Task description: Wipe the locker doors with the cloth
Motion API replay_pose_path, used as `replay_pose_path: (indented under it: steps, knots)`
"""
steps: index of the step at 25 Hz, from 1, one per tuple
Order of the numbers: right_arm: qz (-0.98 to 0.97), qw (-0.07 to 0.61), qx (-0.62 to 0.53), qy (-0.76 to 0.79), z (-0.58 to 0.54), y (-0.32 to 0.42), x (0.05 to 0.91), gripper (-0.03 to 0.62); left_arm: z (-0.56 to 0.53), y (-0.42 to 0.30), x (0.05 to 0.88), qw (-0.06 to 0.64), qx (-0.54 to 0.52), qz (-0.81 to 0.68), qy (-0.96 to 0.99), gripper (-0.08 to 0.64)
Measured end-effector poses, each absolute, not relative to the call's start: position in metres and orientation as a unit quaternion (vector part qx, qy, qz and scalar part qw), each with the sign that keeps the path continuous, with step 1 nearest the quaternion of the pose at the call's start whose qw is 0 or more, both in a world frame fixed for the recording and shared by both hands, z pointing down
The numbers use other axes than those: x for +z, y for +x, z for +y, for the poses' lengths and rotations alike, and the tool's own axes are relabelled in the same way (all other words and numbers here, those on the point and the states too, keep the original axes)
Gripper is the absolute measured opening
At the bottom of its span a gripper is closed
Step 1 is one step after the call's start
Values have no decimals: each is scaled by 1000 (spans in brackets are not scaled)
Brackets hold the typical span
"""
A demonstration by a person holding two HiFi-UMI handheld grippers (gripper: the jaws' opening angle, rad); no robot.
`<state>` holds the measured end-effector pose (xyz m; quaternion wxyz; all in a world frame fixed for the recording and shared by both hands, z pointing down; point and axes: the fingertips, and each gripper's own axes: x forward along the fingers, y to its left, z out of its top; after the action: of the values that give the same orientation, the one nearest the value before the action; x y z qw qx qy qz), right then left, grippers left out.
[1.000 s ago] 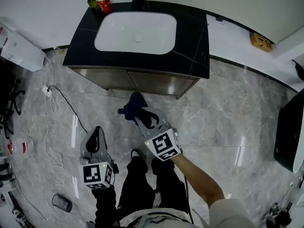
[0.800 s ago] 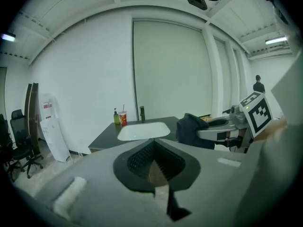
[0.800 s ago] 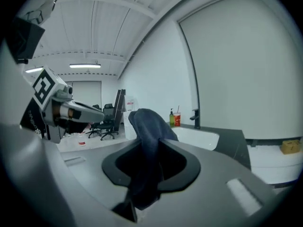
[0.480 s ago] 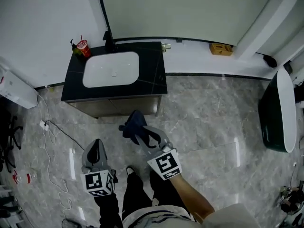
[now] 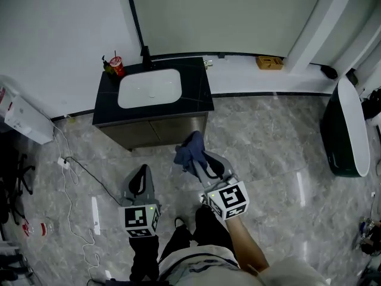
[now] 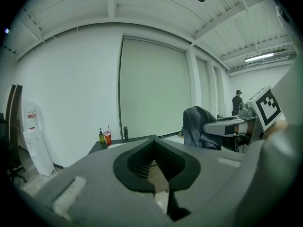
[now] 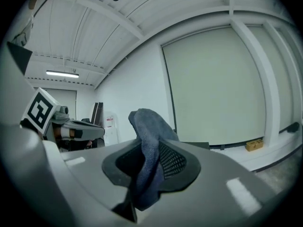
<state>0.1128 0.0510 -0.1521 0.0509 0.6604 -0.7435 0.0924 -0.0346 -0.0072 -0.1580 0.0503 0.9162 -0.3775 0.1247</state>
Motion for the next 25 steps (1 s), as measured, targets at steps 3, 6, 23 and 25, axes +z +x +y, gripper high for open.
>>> replay_pose_path:
  steps: [3,6,23,25]
  knots:
    - [-725,36,93,681,67,92,-164,86,5,-51,-169,44,122,-362,923,0]
    - [-717,31,84,692,78,77,-176,84,14,-62,-180,42,113,-352,928,0]
    - [-698,6,55,714,104,98,-221,72,39,-58,-210,23,97,-348,932,0]
    - [-697,5,55,715,106,103,-223,72,39,-54,-212,23,96,-348,932,0]
